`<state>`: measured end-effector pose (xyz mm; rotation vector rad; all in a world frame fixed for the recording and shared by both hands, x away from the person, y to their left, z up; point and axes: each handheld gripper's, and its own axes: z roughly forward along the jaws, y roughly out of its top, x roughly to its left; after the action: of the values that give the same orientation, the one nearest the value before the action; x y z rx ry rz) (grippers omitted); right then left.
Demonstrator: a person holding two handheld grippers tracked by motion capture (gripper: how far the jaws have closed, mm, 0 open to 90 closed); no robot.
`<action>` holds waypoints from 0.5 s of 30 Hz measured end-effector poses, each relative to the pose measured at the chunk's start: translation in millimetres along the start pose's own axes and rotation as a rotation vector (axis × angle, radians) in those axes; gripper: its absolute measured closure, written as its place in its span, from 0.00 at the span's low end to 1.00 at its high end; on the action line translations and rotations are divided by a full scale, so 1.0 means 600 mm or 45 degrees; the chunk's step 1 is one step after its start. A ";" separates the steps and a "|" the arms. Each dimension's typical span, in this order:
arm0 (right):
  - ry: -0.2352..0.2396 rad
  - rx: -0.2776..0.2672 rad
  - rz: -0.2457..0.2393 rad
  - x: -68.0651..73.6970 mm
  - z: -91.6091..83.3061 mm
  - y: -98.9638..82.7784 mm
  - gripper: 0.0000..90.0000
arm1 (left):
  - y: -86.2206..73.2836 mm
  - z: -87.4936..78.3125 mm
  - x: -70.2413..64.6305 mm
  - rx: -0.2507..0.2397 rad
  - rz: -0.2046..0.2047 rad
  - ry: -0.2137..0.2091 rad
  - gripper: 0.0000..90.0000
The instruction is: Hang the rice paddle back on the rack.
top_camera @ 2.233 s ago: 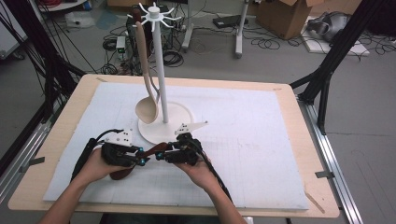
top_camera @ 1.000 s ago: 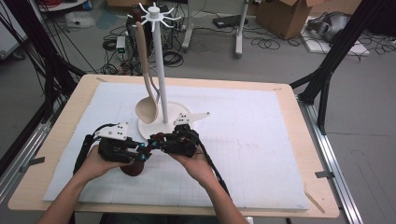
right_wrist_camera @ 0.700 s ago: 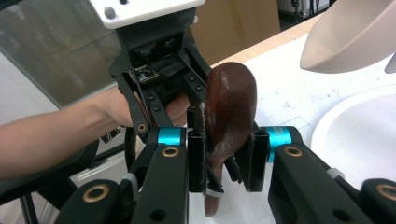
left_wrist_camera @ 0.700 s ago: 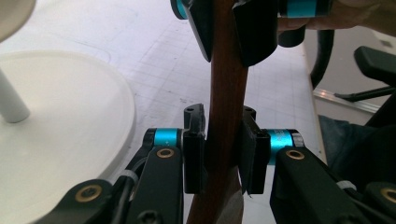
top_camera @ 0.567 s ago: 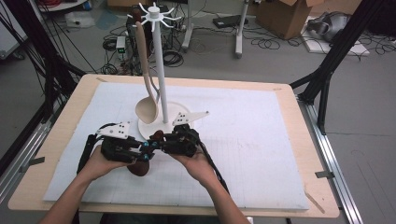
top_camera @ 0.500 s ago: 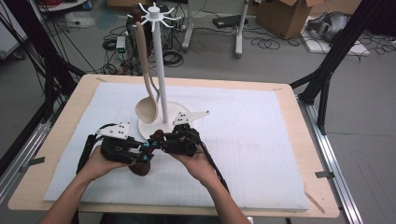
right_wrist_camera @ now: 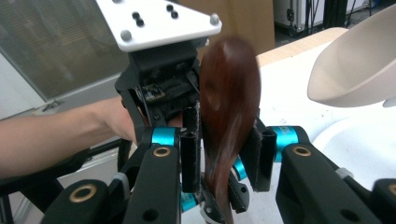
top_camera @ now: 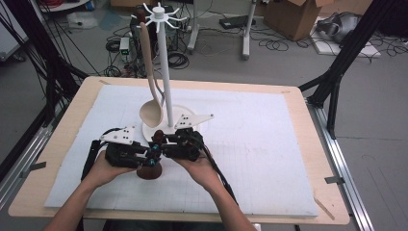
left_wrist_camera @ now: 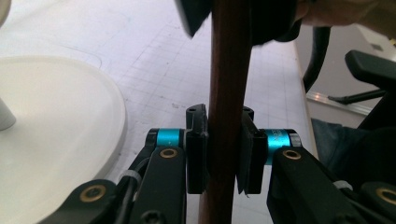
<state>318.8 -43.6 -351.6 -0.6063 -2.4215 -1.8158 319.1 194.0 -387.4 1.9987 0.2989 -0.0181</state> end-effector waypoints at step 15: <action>0.034 -0.019 -0.014 0.000 0.011 -0.010 0.83 | 0.004 -0.006 -0.001 -0.062 -0.014 0.003 0.84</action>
<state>318.1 -39.0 -359.1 -0.5673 -2.4010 -1.8353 318.7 196.5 -383.8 1.9491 0.3090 -0.0151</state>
